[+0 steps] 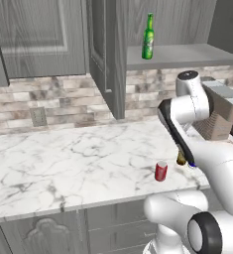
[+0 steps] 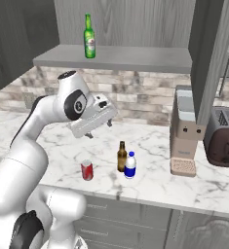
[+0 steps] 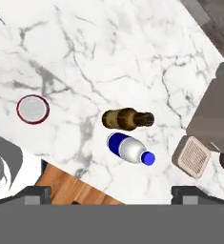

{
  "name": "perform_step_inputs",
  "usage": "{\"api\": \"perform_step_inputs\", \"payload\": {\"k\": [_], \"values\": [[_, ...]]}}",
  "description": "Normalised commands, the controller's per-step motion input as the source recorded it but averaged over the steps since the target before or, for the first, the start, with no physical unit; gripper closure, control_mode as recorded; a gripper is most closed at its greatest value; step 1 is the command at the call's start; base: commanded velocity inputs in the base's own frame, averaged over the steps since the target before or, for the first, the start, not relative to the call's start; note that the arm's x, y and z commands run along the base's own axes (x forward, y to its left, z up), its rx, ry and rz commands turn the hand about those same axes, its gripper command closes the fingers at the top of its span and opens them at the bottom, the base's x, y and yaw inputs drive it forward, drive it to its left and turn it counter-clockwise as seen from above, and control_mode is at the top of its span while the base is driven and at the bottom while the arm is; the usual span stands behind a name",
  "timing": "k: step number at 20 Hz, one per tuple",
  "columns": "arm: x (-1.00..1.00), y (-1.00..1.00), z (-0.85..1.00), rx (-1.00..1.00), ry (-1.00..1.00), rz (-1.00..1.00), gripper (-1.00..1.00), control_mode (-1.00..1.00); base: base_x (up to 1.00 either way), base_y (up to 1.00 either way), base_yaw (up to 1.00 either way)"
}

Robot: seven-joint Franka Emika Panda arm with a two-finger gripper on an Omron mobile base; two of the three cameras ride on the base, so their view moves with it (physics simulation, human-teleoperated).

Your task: Sort all alcoholic drinks to one cabinet, and non-alcoholic drinks to the other.

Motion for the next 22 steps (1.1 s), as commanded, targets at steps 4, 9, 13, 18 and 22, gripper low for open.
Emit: {"api": "perform_step_inputs", "payload": {"k": [4, 9, 13, 18, 22], "values": [[0.0, 0.0, -0.48, -0.38, 0.36, 0.39, -1.0, -1.0, 0.0, 0.0, 0.0], [0.0, -0.02, -0.4, -0.36, 0.22, 0.26, -1.0, -1.0, 0.0, 0.0, 0.0], [0.0, -0.33, -0.36, -0.13, 0.17, 0.18, -1.0, -1.0, 0.0, 0.0, 0.0], [0.02, -0.12, -0.17, 0.02, 0.22, 0.09, -1.0, -1.0, 0.0, 0.0, 0.0], [0.09, 0.0, -0.05, 0.04, 0.25, 0.07, -1.0, -1.0, 0.0, 0.0, 0.0]]}}
